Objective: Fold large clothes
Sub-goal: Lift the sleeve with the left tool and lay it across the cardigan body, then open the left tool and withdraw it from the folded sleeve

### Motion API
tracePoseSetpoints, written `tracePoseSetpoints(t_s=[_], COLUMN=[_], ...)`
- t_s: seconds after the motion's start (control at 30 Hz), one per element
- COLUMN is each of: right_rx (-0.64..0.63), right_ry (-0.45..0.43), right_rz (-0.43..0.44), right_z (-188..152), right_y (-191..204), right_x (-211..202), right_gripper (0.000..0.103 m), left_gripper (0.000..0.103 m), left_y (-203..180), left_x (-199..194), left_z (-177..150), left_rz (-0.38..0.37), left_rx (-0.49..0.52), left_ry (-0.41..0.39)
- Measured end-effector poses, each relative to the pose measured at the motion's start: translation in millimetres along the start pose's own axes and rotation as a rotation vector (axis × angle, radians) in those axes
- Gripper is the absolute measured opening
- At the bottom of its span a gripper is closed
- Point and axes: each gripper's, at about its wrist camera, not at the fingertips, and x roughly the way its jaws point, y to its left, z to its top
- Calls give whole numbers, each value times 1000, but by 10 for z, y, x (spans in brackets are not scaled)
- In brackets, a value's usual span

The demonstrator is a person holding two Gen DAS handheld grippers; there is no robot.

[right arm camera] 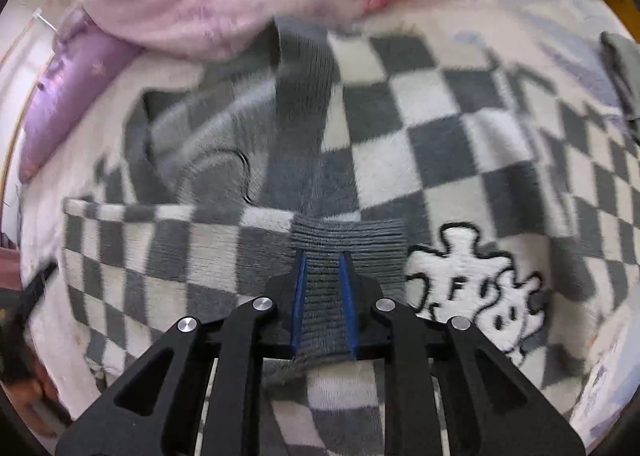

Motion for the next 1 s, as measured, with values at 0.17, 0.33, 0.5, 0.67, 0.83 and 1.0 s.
tracePoseSetpoints(t_s=[0.17,0.33,0.5,0.67,0.83,1.0], right_rx=[-34,-32,-67,-68,-39,64], right_ry=[9,120,27,49,31,48], right_rz=[29,19,-39,-53,-46,-38], right_z=[53,-219,-562,-727,-745,-668], right_y=[-58,-74,-19,105,46,-14], right_x=[266,28,139,20,98,50], right_gripper=[14,14,14,18,16,17], left_gripper=[53,52,52,52,57,72], left_y=[-33,79,282,348,294,192], left_x=[840,369,182,-172,14,-172], left_z=[375,135,-849,-1129,-1225,-1096], left_rz=[16,-1,-55,-46,-48,45], left_rx=[-5,23,-87,-199,-193,-141], left_ry=[39,173,286,240,251,277])
